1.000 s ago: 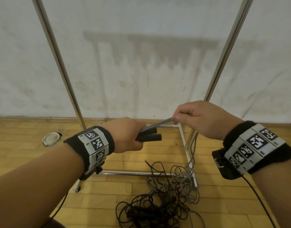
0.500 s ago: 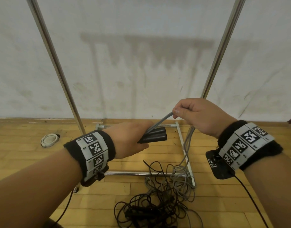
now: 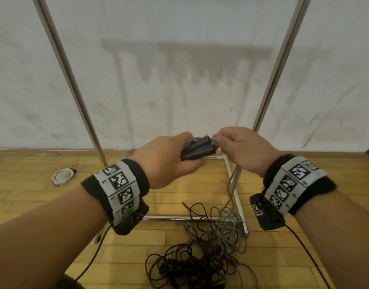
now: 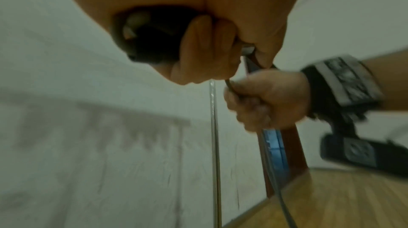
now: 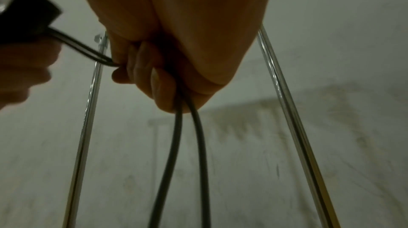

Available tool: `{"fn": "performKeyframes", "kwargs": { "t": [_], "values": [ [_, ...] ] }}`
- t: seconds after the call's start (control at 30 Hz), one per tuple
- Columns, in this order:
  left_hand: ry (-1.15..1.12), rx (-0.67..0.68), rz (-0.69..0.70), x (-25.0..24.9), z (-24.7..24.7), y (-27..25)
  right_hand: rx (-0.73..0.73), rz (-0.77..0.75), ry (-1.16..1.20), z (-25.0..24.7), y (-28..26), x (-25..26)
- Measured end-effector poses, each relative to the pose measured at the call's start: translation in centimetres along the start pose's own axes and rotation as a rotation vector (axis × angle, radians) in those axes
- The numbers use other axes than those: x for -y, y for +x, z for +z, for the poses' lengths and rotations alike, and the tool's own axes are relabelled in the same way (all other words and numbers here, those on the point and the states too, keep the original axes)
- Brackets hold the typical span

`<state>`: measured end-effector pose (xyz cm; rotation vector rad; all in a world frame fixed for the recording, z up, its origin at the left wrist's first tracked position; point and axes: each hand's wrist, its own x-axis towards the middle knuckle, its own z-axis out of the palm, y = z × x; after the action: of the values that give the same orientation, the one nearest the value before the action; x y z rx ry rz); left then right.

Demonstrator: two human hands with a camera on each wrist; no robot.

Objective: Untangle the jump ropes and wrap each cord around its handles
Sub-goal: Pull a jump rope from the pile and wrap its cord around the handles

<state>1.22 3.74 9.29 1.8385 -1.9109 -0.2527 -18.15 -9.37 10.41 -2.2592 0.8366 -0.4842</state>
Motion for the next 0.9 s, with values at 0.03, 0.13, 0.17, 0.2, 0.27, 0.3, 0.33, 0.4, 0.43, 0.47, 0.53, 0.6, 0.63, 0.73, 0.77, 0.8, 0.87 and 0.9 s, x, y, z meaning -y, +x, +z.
{"fn": "performKeyframes", "kwargs": {
  "t": [0.03,0.13,0.17,0.2,0.27,0.3,0.33,0.4,0.43,0.47,0.53,0.6,0.63,0.73,0.77,0.8,0.87,0.9],
  "values": [
    [0.001,-0.050,-0.017,0.2,-0.1,0.4,0.027,0.022,0.005,0.8,0.1,0.0],
    [0.132,-0.075,-0.152,1.8,0.1,1.4,0.108,0.052,-0.077,3.0,-0.1,0.1],
    [0.174,-0.060,-0.206,2.5,0.4,1.7,0.150,0.042,-0.149,3.5,-0.2,0.3],
    [0.207,-0.040,-0.253,3.1,0.7,2.0,0.191,0.021,-0.229,4.0,-0.4,0.6],
    [0.279,0.017,-0.308,3.7,1.4,2.3,0.244,-0.043,-0.373,4.6,-0.7,1.4],
    [0.323,0.053,-0.320,3.8,1.8,2.4,0.251,-0.069,-0.428,4.6,-0.9,1.8],
    [0.368,0.093,-0.326,3.8,2.2,2.4,0.247,-0.084,-0.468,4.5,-1.0,2.3],
    [0.442,0.163,-0.321,3.5,2.7,2.4,0.224,-0.092,-0.506,3.9,-1.1,3.0],
    [0.468,0.185,-0.311,3.2,2.8,2.3,0.211,-0.095,-0.516,3.5,-1.3,3.3],
    [0.490,0.200,-0.296,2.7,3.0,2.3,0.199,-0.101,-0.521,3.0,-1.4,3.6],
    [0.523,0.239,-0.242,1.6,3.3,2.0,0.181,-0.108,-0.504,2.1,-1.5,4.0],
    [0.547,0.318,-0.150,0.6,3.7,1.4,0.174,-0.091,-0.421,1.3,-1.3,4.1],
    [0.543,0.350,-0.095,0.1,3.9,1.1,0.171,-0.075,-0.367,1.0,-1.2,4.0],
    [0.490,0.346,0.028,-0.8,3.8,0.5,0.143,-0.019,-0.205,0.3,-0.8,2.6],
    [0.466,0.318,0.053,-1.0,3.6,0.5,0.132,0.007,-0.118,0.2,-0.7,2.0],
    [0.438,0.287,0.069,-1.2,3.3,0.4,0.128,0.042,-0.013,0.2,-0.7,1.4],
    [0.384,0.238,0.079,-1.4,2.7,0.3,0.126,0.116,0.202,0.5,-0.7,0.4],
    [0.358,0.216,0.073,-1.4,2.5,0.2,0.116,0.142,0.296,0.9,-0.7,0.1]
  ]
}}
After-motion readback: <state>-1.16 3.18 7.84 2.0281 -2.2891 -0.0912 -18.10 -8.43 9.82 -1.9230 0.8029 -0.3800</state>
